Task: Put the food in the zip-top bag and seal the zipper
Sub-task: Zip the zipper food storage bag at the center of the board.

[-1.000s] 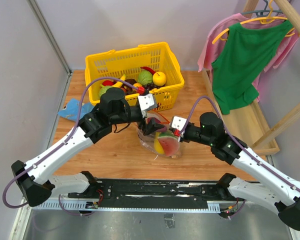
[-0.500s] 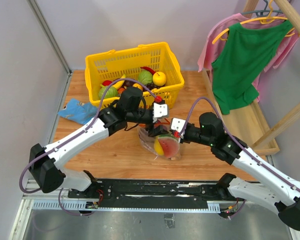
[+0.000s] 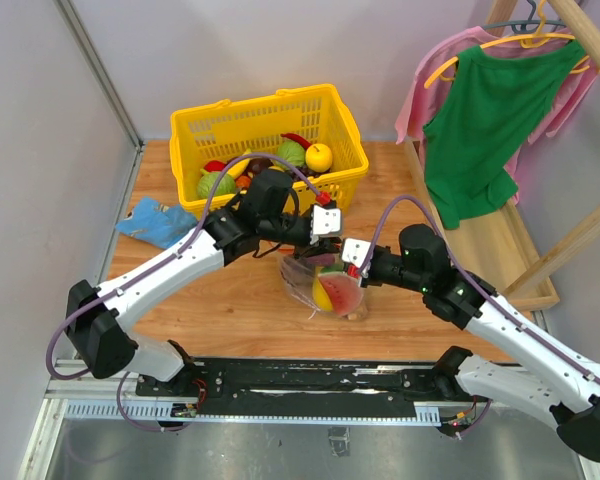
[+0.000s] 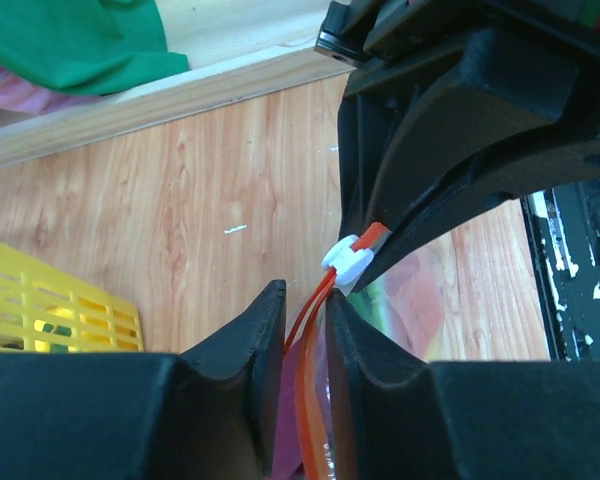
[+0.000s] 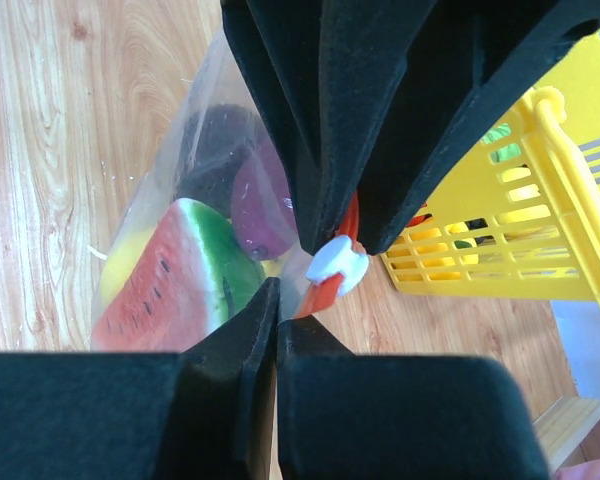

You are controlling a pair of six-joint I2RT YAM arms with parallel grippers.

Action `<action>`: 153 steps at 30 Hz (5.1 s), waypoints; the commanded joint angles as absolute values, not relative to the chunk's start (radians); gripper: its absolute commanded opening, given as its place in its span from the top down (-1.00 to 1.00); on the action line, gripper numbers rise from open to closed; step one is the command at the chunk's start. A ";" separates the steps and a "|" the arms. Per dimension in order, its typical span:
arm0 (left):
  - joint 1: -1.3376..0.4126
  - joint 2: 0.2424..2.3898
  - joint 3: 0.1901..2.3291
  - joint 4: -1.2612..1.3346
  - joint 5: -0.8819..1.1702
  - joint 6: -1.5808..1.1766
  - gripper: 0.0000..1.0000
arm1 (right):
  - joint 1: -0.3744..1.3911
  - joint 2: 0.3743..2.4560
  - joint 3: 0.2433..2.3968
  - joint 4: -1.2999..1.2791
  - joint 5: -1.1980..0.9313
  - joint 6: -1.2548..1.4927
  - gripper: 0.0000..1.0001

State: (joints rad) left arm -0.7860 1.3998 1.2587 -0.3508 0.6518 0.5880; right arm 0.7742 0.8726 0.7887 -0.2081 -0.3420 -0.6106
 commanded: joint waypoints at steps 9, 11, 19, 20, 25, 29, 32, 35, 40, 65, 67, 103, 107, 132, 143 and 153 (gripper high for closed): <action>-0.785 1.341 1.236 -0.368 0.635 0.530 0.99 | 0.698 0.854 0.809 -0.145 -0.389 -0.597 0.99; -0.785 1.326 1.225 -0.352 0.618 0.500 0.99 | 0.677 0.862 0.809 -0.137 -0.416 -0.572 0.99; -0.799 1.292 1.227 -0.343 0.505 0.349 0.99 | 0.659 0.901 0.828 -0.127 -0.529 -0.524 0.49; -0.806 1.290 1.232 -0.347 0.488 0.337 0.99 | 0.659 0.908 0.833 -0.129 -0.540 -0.522 0.45; -0.832 1.288 1.253 -0.368 0.414 0.312 0.99 | 0.660 0.954 0.863 -0.130 -0.578 -0.509 0.37; -0.838 1.284 1.268 -0.373 0.399 0.293 0.99 | 0.659 0.982 0.879 -0.117 -0.601 -0.492 0.38; -0.844 1.275 1.266 -0.373 0.398 0.292 0.99 | 0.656 0.994 0.883 -0.104 -0.610 -0.484 0.45; -0.845 1.263 1.257 -0.370 0.399 0.292 0.99 | 0.642 1.001 0.881 -0.084 -0.631 -0.466 0.62; -0.845 1.248 1.236 -0.365 0.402 0.290 0.99 | 0.603 1.005 0.867 -0.027 -0.669 -0.418 0.98; -0.845 1.238 1.178 -0.223 0.429 0.353 0.03 | 0.588 1.034 0.882 -0.062 -0.755 -0.493 0.99; -0.845 1.247 1.185 -0.229 0.448 0.366 0.03 | 0.588 1.033 0.882 -0.064 -0.755 -0.497 0.99; -0.844 1.191 1.180 -0.414 0.310 0.439 0.99 | 0.572 0.980 0.853 -0.057 -0.701 -0.504 0.99; -0.844 1.191 1.197 -0.414 0.315 0.435 0.99 | 0.572 0.985 0.861 -0.064 -0.723 -0.499 0.99; -0.844 1.245 1.283 -0.449 0.393 0.417 0.99 | 0.571 1.034 0.975 -0.093 -0.791 -0.434 0.53; -0.844 1.256 1.285 -0.449 0.402 0.419 0.99 | 0.573 1.063 0.982 -0.081 -0.833 -0.430 0.75; -0.844 1.241 1.263 -0.464 0.344 0.416 0.99 | 0.555 1.022 0.953 -0.056 -0.761 -0.401 0.99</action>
